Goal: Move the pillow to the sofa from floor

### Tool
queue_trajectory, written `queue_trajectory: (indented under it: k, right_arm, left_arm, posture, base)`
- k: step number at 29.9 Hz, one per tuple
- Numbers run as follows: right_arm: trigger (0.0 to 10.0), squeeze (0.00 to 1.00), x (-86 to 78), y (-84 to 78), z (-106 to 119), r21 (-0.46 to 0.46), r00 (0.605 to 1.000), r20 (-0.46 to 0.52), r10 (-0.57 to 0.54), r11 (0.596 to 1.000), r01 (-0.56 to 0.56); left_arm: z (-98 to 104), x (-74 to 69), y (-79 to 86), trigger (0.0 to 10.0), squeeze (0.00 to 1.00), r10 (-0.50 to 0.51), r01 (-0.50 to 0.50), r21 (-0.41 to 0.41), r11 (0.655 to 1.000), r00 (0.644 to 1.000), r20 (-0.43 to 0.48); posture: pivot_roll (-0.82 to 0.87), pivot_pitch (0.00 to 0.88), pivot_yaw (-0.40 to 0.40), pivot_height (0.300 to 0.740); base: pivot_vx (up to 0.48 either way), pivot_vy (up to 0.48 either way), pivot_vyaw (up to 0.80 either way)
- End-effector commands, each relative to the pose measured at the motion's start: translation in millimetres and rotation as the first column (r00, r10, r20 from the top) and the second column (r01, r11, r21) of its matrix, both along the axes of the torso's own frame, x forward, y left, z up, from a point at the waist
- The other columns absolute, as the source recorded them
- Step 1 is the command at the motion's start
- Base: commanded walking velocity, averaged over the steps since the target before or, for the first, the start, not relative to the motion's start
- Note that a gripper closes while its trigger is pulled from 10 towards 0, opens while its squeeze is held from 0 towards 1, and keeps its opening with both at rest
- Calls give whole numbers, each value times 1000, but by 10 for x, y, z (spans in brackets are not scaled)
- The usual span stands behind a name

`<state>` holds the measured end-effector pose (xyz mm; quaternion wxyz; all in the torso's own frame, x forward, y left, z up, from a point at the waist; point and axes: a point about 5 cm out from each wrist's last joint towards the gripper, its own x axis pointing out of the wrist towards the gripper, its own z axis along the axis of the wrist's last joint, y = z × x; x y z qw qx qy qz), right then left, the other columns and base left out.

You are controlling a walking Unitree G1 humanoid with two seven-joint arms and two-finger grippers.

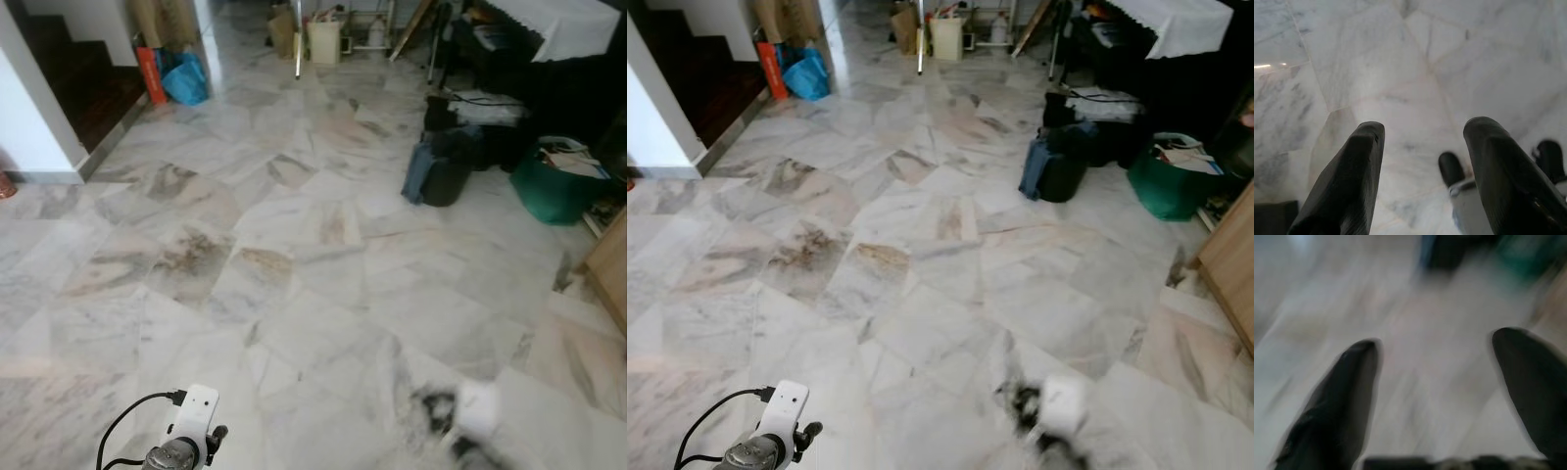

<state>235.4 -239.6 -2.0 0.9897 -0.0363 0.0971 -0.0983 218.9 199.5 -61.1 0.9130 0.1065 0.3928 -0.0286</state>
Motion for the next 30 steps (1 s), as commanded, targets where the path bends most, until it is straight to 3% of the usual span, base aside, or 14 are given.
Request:
queue_trajectory:
  k: [1, 3, 9, 11, 13, 14, 16, 17, 19, 20, 24, 25, 26, 30]
  right_arm:
    - [10000, 0, -45, 107, -30, 25, 1000, 12, 22, 999, -22]
    - [10000, 0, 7, 124, 110, 20, 995, 103, 7, 1000, -9]
    - [10000, 0, -87, 136, 270, 25, 983, 186, -16, 1000, 11]
    - [10000, 0, -212, 148, 312, 7, 981, 193, -18, 1000, 17]
    - [10000, 0, -461, 171, 300, 11, 984, 174, -44, 999, 43]
    - [10000, 0, -461, 171, 300, 11, 984, 174, -44, 999, 43]
    - [10000, 0, -608, 178, 245, 19, 988, 144, -60, 998, 57]
    - [10000, 0, -753, 186, 178, 15, 993, 104, -61, 998, 59]
    - [10000, 0, -805, 185, 159, 14, 994, 87, -65, 998, 64]
    - [10000, 0, -845, 181, 177, 17, 994, 74, -77, 997, 76]
    - [10000, 0, -759, 133, 343, 28, 989, 120, -88, 996, 85]
    - [10000, 0, -759, 133, 343, 28, 989, 120, -88, 996, 85]
    - [10000, 0, -725, 112, 385, 35, 986, 141, -88, 996, 84]
    - [10000, 0, -730, 90, 417, 28, 985, 147, -90, 996, 87]
  left_arm:
    - [8, 14, -18, 10000, 0, 15, -15, -6, 1000, 1000, 16]
    - [-7, -6, -36, 10000, 0, 3, -3, 0, 1000, 1000, 8]
    - [8, -36, 55, 10000, 0, 34, -35, 12, 999, 998, 52]
    - [71, 17, 114, 10000, 0, 60, -61, 8, 998, 991, 117]
    - [224, 134, 199, 10000, 0, 93, -96, -2, 995, 962, 258]
    - [224, 134, 199, 10000, 0, 93, -96, -2, 995, 962, 258]
    - [342, 204, 257, 10000, 0, 120, -119, -24, 993, 929, 351]
    - [489, 272, 293, 10000, 0, 122, -112, -48, 992, 883, 453]
    - [548, 290, 300, 10000, 0, 108, -95, -51, 994, 864, 492]
    - [656, 312, 313, 10000, 0, 71, -56, -45, 997, 825, 560]
    - [901, 314, 288, 10000, 0, 1, 11, -13, 1000, 728, 685]
    - [901, 314, 288, 10000, 0, 1, 11, -13, 1000, 728, 685]
    - [1013, 301, 259, 10000, 0, -15, 28, -6, 1000, 689, 725]
    - [1299, 211, 188, 10000, 0, -36, 54, 5, 999, 602, 797]
  posture:
    - [-4, 0, -27, 740]
    - [-3, 0, -24, 740]
    - [6, 0, -29, 740]
    - [9, 0, -31, 740]
    - [-4, 0, -21, 740]
    - [-4, 0, -21, 740]
    - [-8, 0, -18, 740]
    - [-2, 0, -16, 740]
    - [9, 0, -16, 740]
    - [6, 0, -16, 740]
    - [8, 0, -18, 740]
    - [8, 0, -18, 740]
    - [14, 0, -23, 740]
    - [22, 0, -28, 740]
  base:
    - [0, 0, 0]
    - [0, 0, 0]
    - [0, 0, 0]
    - [0, 0, 0]
    - [0, 0, 0]
    - [0, 0, 0]
    - [0, 0, 0]
    - [0, 0, 0]
    - [0, 0, 0]
    - [0, 0, 0]
    - [0, 0, 0]
    - [0, 0, 0]
    - [0, 0, 0]
    - [0, 0, 0]
